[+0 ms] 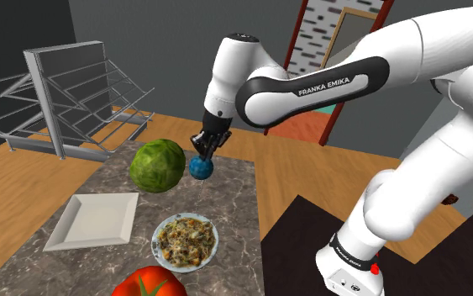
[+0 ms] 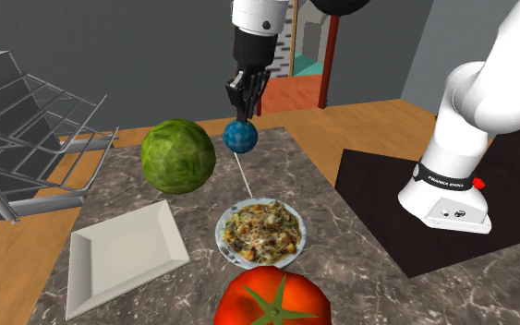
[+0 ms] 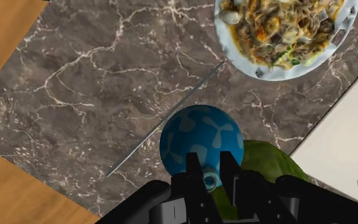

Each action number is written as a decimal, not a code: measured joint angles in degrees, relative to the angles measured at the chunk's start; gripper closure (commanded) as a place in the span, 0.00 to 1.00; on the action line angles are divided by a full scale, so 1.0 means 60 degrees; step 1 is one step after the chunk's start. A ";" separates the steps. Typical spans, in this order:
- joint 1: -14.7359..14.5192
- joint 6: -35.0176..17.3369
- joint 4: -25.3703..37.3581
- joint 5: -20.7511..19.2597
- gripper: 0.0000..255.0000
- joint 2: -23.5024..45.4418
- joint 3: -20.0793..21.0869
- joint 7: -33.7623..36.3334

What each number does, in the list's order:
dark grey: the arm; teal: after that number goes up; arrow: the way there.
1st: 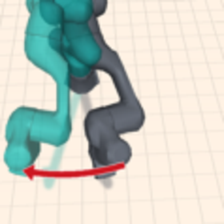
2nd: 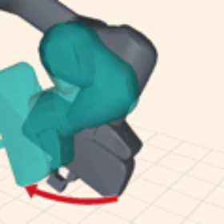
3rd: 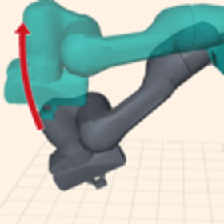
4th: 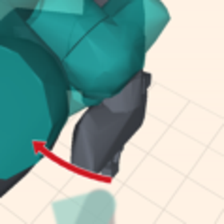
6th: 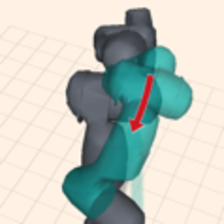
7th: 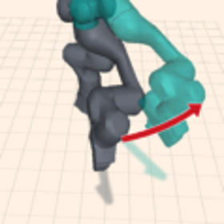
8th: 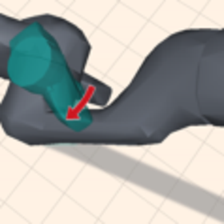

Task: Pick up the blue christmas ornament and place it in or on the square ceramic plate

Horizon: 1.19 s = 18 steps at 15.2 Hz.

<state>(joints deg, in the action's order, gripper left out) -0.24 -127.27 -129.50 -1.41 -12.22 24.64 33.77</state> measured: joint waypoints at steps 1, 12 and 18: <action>-0.0013 0.0076 0.0366 -0.0167 1.00 0.0329 0.0164 0.0280; -0.1034 0.1811 0.4945 -0.2407 1.00 0.3993 0.1251 0.3055; -0.2506 0.3400 0.8625 -0.3673 1.00 0.6557 0.1147 0.3887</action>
<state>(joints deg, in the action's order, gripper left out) -15.27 -106.88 -77.75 -23.45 27.12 31.52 57.10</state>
